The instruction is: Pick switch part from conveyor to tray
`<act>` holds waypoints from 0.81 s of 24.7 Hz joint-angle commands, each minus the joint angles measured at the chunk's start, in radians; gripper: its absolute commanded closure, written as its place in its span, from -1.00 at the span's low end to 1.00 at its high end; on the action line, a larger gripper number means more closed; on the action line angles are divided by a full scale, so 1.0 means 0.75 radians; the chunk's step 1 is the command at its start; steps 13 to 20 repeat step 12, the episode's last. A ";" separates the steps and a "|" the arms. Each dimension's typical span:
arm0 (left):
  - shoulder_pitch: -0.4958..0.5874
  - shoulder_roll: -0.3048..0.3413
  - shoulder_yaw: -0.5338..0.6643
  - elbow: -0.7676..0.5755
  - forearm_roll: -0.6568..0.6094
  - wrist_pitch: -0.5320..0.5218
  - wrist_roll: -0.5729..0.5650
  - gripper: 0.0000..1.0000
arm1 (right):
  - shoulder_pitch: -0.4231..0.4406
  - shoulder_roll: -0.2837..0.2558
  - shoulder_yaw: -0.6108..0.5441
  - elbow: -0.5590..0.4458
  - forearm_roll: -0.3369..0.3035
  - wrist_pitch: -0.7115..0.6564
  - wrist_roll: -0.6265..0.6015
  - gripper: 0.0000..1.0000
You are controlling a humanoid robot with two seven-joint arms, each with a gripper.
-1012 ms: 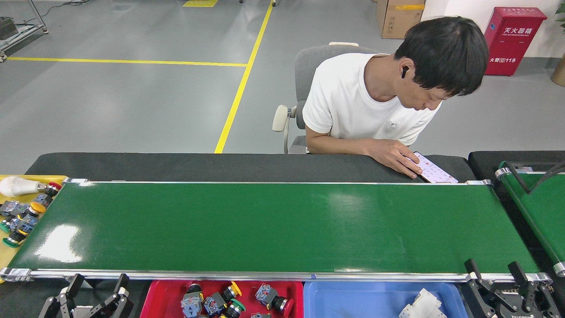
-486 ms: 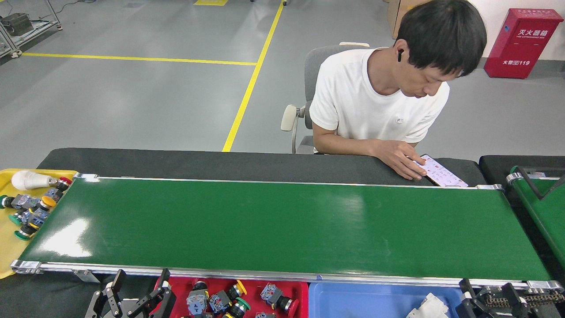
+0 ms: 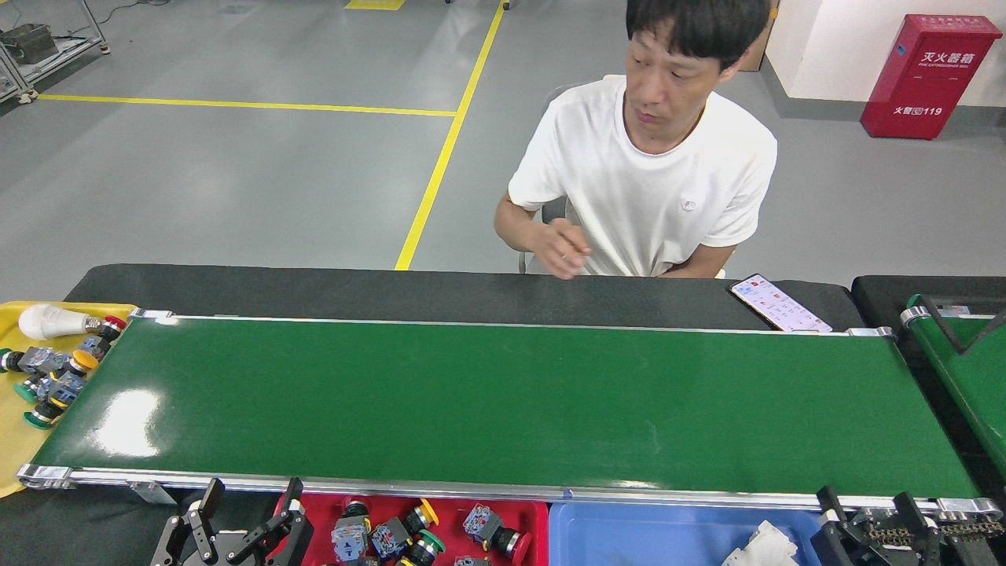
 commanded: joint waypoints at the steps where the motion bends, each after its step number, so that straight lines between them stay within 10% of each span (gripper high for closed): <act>1: -0.001 0.000 0.007 -0.020 -0.003 0.016 0.003 -1.00 | 0.001 -0.006 0.012 -0.018 -0.007 0.044 -0.007 -1.00; 20: -0.007 0.063 -0.087 -0.016 0.001 0.155 0.001 -1.00 | 0.015 -0.043 0.137 -0.018 0.013 0.280 -0.014 -1.00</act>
